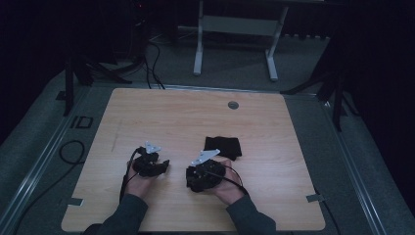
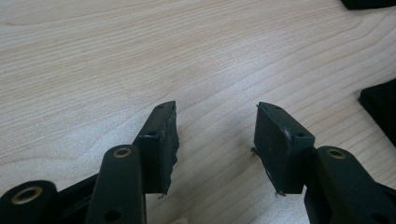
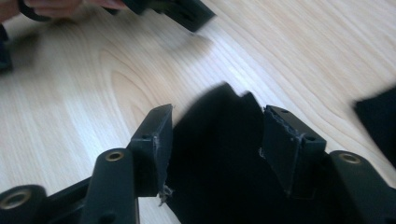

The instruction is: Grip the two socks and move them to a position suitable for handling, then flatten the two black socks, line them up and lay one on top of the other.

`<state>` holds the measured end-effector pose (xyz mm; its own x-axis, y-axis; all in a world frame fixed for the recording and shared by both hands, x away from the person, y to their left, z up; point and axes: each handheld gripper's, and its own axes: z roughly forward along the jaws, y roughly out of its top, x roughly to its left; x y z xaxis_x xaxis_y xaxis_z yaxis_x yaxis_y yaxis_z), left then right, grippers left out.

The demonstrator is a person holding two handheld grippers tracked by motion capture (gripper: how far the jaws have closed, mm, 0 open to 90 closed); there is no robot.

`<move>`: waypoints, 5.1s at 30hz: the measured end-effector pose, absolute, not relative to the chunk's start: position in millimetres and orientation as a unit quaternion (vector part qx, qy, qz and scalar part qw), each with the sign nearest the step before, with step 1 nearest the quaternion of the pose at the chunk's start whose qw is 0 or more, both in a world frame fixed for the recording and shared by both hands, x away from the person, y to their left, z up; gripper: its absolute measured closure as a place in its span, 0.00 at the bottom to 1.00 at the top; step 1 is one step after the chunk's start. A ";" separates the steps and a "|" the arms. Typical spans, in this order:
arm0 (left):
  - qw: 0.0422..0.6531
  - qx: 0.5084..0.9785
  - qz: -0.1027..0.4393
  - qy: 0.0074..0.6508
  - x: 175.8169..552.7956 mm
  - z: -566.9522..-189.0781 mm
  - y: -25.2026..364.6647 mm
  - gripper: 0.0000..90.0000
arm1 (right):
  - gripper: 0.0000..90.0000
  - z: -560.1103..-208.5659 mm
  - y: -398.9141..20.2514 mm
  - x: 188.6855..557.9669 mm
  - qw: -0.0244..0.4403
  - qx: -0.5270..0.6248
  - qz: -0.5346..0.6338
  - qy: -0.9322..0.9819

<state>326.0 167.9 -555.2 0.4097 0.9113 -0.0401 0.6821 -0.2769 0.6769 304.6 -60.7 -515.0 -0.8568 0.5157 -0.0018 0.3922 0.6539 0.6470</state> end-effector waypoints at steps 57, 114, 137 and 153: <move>0.362 0.855 0.105 0.357 283.0 -558.0 70.1 1.00 | 0.95 -484.6 -138.8 305.1 0.090 0.364 0.425 0.824; 0.359 0.846 0.110 0.380 294.4 -558.3 102.2 0.86 | 0.63 -499.6 -211.4 314.6 0.145 0.437 0.359 0.812; 0.355 0.850 0.129 0.368 292.2 -558.8 98.1 0.85 | 0.66 -516.1 -128.4 378.5 0.131 0.388 0.299 0.862; 0.354 0.851 0.133 0.366 291.0 -559.1 96.3 0.85 | 0.93 -534.6 -102.6 414.9 0.105 0.438 0.240 0.860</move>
